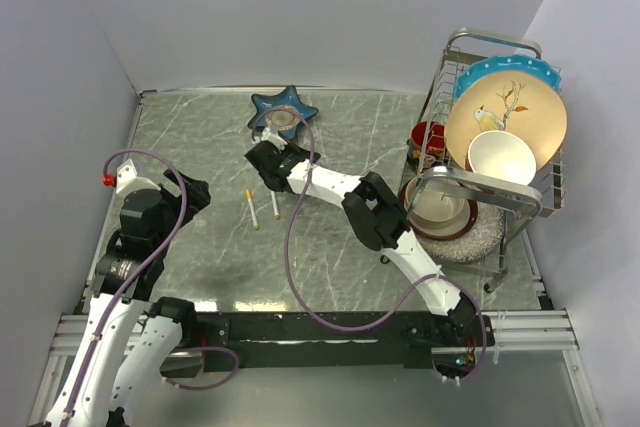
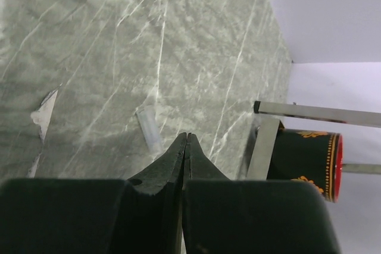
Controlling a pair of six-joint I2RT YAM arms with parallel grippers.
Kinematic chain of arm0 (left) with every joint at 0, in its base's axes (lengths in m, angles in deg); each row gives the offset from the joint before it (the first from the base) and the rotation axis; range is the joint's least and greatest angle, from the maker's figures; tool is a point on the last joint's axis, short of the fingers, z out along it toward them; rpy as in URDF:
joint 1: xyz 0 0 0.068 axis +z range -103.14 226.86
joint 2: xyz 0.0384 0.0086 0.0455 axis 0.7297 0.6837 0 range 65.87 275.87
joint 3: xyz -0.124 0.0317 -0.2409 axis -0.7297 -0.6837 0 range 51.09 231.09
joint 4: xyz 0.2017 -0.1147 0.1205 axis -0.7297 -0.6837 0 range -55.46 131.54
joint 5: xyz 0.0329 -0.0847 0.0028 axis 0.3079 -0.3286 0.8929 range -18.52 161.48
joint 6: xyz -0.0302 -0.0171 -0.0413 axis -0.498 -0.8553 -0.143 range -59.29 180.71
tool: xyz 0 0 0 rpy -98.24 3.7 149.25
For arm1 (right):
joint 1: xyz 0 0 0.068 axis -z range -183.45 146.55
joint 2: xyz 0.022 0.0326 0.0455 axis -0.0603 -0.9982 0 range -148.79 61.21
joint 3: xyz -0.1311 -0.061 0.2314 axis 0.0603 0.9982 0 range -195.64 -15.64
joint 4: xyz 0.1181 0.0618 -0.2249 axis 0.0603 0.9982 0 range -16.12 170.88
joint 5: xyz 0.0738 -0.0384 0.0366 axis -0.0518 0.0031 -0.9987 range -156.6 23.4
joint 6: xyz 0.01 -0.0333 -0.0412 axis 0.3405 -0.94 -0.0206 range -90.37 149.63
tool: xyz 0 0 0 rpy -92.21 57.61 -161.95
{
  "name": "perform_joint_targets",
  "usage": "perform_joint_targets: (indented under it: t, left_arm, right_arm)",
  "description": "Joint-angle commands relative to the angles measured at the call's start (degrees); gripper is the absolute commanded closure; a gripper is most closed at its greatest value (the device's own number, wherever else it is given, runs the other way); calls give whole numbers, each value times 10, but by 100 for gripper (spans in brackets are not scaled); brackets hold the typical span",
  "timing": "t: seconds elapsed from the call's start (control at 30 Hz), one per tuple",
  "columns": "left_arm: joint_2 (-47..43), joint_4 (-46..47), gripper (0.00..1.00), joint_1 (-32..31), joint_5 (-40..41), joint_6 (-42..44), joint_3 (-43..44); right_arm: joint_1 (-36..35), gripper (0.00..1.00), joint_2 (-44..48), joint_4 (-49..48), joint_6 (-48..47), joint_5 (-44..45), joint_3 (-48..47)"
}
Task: Insert the pens into the pen caps
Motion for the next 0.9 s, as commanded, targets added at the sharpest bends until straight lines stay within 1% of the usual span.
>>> perform_joint_targets:
  t: [0.0,0.27,0.5,0.73,0.87]
  left_arm:
    - [-3,24,1,-1,0,12,-3]
    - [-2,24,1,-1,0,10,-2]
    - [-3,25,1,-1,1,11,-3]
    - [-3,25,1,-1,1,11,-3]
    - [-3,25,1,-1,0,11,-3]
  right_arm:
    - [35,100,-14,26,33,-20,-1]
    - [49,100,-7,45,53,-63,3]
    - [56,100,-7,50,58,-73,-4]
    - [59,100,-3,83,75,-115,-15]
    - [62,100,-4,92,77,-120,-18]
